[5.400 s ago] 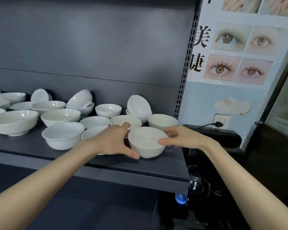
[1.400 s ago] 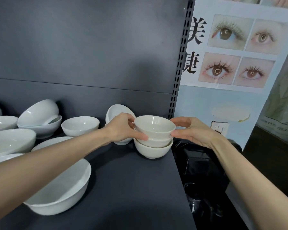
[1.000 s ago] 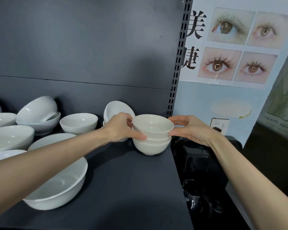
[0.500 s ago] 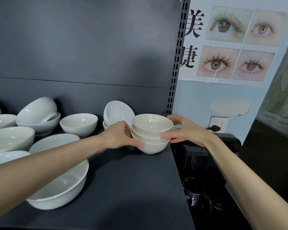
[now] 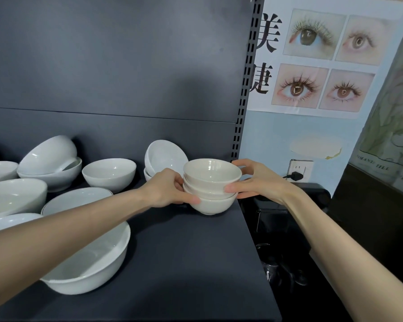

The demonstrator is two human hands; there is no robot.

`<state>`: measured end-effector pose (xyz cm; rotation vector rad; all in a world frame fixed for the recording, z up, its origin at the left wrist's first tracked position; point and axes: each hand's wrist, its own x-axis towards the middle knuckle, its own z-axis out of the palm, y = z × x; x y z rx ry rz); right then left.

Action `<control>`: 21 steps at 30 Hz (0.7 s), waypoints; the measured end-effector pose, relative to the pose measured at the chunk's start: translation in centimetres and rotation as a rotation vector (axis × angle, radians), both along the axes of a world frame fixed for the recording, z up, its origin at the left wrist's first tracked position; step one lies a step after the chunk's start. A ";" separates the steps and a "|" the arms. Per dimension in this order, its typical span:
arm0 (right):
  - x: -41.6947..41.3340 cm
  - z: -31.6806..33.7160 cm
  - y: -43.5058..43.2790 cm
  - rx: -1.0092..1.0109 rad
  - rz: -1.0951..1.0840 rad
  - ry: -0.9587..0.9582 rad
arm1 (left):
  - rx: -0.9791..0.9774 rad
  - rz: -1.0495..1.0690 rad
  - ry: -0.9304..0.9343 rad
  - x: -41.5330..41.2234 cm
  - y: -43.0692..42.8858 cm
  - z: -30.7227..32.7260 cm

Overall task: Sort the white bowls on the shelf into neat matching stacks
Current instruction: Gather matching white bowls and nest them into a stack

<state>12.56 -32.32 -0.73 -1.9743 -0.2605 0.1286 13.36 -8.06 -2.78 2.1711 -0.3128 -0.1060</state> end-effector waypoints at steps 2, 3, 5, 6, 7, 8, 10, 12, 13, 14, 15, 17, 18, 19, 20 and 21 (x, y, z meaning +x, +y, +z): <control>-0.2 0.0 0.1 0.003 -0.003 0.000 | 0.014 -0.006 -0.009 0.0 0.2 0.0; -0.4 0.1 0.3 -0.001 -0.006 -0.001 | 0.017 -0.010 -0.013 -0.1 0.4 0.0; -0.6 0.0 0.5 -0.011 -0.010 0.001 | 0.020 -0.013 -0.019 -0.2 0.6 0.0; -0.8 0.1 0.6 -0.013 -0.010 0.003 | 0.025 -0.015 -0.019 -0.4 0.8 0.1; -0.9 0.1 0.8 -0.012 -0.010 0.006 | 0.030 -0.018 -0.018 -0.5 1.0 0.1; -1.1 0.1 0.9 -0.007 -0.010 0.009 | 0.033 -0.021 -0.016 -0.6 1.2 0.1; -1.4 0.0 1.3 0.003 -0.012 0.013 | 0.040 -0.027 -0.013 -0.9 1.7 0.2; -1.8 0.0 1.7 0.007 -0.011 0.013 | 0.053 -0.035 -0.018 -1.1 2.2 0.2; -2.0 0.0 1.9 0.005 -0.010 0.012 | 0.056 -0.040 -0.019 -1.2 2.3 0.2; -2.2 0.0 2.1 0.002 -0.012 0.013 | 0.057 -0.044 -0.018 -1.3 2.5 0.2; -2.3 0.1 2.2 0.001 -0.016 0.016 | 0.058 -0.049 -0.017 -1.4 2.6 0.3; -2.5 0.0 2.3 0.000 -0.029 0.029 | 0.067 -0.067 -0.014 -1.5 2.8 0.3; -2.6 0.0 2.3 -0.004 -0.033 0.034 | 0.075 -0.078 -0.013 -1.5 2.9 0.3; -2.7 0.0 2.3 -0.011 -0.037 0.039 | 0.082 -0.087 -0.016 -1.6 3.0 0.3; -2.8 0.1 2.4 -0.018 -0.042 0.044 | 0.092 -0.095 -0.020 -1.6 3.1 0.3; -3.0 0.2 2.5 -0.027 -0.047 0.047 | 0.108 -0.104 -0.027 -1.5 3.2 0.4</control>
